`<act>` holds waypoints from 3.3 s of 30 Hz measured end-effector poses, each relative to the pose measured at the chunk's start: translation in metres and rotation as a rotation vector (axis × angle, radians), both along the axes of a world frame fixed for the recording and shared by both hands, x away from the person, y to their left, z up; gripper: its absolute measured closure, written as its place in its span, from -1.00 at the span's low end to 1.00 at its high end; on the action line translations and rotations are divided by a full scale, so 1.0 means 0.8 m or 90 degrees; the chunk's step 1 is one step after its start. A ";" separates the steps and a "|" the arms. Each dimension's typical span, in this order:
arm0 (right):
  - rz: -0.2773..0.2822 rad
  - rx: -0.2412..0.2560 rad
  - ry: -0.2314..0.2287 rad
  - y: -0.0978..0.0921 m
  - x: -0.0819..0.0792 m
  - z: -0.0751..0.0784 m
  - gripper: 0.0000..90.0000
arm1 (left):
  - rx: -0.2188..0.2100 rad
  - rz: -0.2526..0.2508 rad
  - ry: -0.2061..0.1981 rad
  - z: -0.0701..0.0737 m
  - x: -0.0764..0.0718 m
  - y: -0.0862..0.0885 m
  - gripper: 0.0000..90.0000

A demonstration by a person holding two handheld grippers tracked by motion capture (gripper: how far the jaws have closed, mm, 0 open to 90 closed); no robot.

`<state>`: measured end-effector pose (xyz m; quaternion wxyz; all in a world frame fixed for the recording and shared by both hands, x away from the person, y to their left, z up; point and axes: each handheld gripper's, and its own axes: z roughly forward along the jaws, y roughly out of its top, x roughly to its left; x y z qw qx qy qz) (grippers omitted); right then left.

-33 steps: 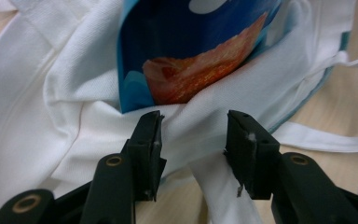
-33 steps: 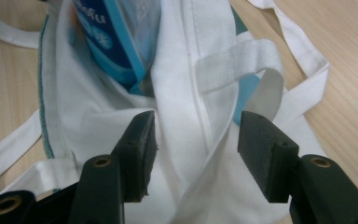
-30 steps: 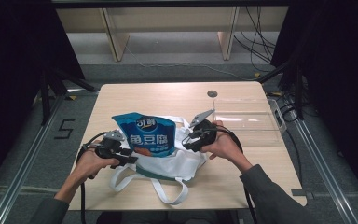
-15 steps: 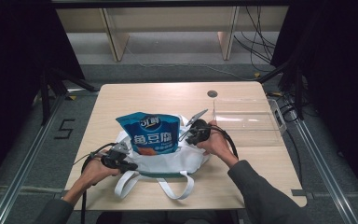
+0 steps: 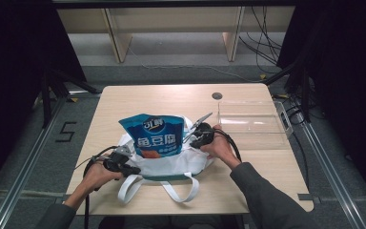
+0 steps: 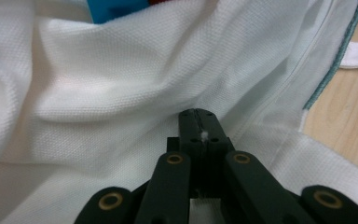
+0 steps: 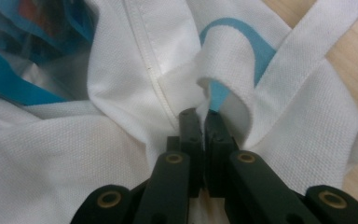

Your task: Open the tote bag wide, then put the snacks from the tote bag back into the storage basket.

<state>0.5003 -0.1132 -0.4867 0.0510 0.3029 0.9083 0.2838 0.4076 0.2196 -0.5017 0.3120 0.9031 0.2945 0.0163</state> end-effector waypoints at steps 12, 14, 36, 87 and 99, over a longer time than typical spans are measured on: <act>-0.022 0.018 0.012 -0.008 0.004 0.004 0.91 | 0.008 0.018 -0.004 0.001 0.003 -0.009 0.99; -0.028 0.018 0.005 -0.009 0.006 0.004 0.90 | -0.009 0.028 -0.004 -0.001 0.003 -0.012 0.98; -0.027 0.076 -0.035 -0.037 -0.006 0.049 0.19 | -0.024 0.069 -0.054 0.059 -0.032 0.004 0.04; 0.072 0.066 -0.119 -0.036 -0.069 0.168 -0.24 | -0.084 0.224 -0.139 0.070 -0.107 0.058 -0.60; 0.123 0.088 -0.142 -0.008 -0.077 0.198 -0.28 | -0.083 0.231 -0.141 0.069 -0.110 0.062 -0.58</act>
